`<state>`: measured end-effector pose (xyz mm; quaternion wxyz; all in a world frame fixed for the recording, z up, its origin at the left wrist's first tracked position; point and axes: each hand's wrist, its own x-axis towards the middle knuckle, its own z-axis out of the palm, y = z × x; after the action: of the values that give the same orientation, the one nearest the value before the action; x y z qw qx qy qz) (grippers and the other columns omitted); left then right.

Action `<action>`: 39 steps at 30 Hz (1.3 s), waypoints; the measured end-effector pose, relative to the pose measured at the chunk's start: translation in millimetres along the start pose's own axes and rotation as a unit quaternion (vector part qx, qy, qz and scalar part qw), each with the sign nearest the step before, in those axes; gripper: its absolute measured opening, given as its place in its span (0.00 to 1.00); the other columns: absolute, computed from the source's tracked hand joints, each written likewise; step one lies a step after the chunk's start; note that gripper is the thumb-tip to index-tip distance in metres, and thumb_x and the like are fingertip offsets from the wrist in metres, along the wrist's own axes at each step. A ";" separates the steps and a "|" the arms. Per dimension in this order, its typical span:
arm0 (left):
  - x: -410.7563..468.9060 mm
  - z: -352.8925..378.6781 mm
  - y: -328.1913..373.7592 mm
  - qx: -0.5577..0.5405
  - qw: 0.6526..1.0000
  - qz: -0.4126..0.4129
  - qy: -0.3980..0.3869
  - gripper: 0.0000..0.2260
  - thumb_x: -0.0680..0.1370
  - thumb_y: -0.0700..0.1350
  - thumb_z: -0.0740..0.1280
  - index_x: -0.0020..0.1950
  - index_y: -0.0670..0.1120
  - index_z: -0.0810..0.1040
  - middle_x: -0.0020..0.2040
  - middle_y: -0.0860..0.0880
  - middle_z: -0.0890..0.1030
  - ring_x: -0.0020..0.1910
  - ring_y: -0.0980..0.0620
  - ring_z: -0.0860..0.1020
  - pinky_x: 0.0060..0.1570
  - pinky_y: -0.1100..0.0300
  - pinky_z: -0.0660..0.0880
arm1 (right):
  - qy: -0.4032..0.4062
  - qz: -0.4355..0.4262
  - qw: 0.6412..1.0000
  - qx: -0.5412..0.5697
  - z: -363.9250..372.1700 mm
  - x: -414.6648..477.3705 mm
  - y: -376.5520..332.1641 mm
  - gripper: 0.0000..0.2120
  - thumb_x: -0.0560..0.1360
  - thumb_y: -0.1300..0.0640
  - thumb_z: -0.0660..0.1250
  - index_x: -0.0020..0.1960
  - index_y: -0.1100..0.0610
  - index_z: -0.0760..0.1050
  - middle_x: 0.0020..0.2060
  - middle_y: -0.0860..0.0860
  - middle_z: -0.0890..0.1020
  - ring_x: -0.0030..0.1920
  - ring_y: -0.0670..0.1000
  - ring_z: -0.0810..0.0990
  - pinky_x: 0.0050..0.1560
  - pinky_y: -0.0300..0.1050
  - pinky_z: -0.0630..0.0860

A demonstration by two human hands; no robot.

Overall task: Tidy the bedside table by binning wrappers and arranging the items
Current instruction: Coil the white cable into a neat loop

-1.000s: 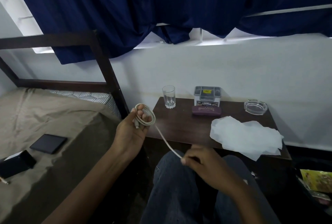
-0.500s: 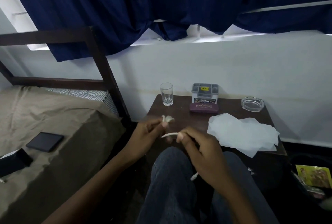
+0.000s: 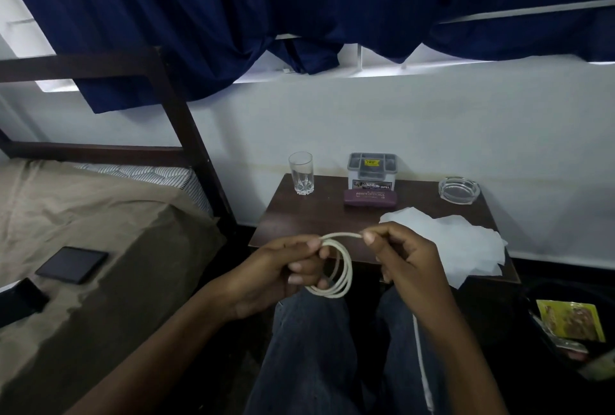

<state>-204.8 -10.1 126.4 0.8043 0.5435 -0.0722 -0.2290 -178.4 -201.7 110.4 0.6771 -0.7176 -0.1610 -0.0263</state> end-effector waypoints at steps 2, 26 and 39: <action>0.9 -7.6 -0.8 -0.084 0.996 0.001 0.002 0.09 0.71 0.45 0.72 0.42 0.42 0.75 0.26 0.54 0.65 0.24 0.58 0.65 0.45 0.59 0.77 | -0.013 0.021 1.000 0.017 -7.5 0.2 0.7 0.06 0.74 0.63 0.66 0.41 0.56 0.79 0.26 0.47 0.76 0.26 0.42 0.70 0.30 0.34 0.70; 14.5 -18.3 -3.6 -0.250 0.950 0.062 0.176 0.06 0.75 0.41 0.58 0.38 0.43 0.71 0.37 0.48 0.73 0.36 0.54 0.73 0.37 0.63 0.77 | -0.050 0.173 0.983 0.029 -20.9 4.2 12.0 0.03 0.72 0.67 0.67 0.42 0.62 0.78 0.25 0.52 0.78 0.21 0.46 0.71 0.23 0.37 0.70; 15.8 -19.5 -8.2 -0.029 0.952 0.168 0.253 0.13 0.82 0.42 0.53 0.51 0.38 0.75 0.54 0.43 0.83 0.54 0.47 0.82 0.53 0.58 0.79 | -0.333 0.048 0.915 -0.222 10.2 -8.3 3.2 0.20 0.72 0.67 0.66 0.60 0.51 0.77 0.36 0.43 0.74 0.31 0.36 0.73 0.35 0.28 0.68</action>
<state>-186.1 -3.2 109.1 0.8387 0.5397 0.0500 0.0525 -187.3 -193.4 104.3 0.4083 -0.8235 -0.3320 0.2118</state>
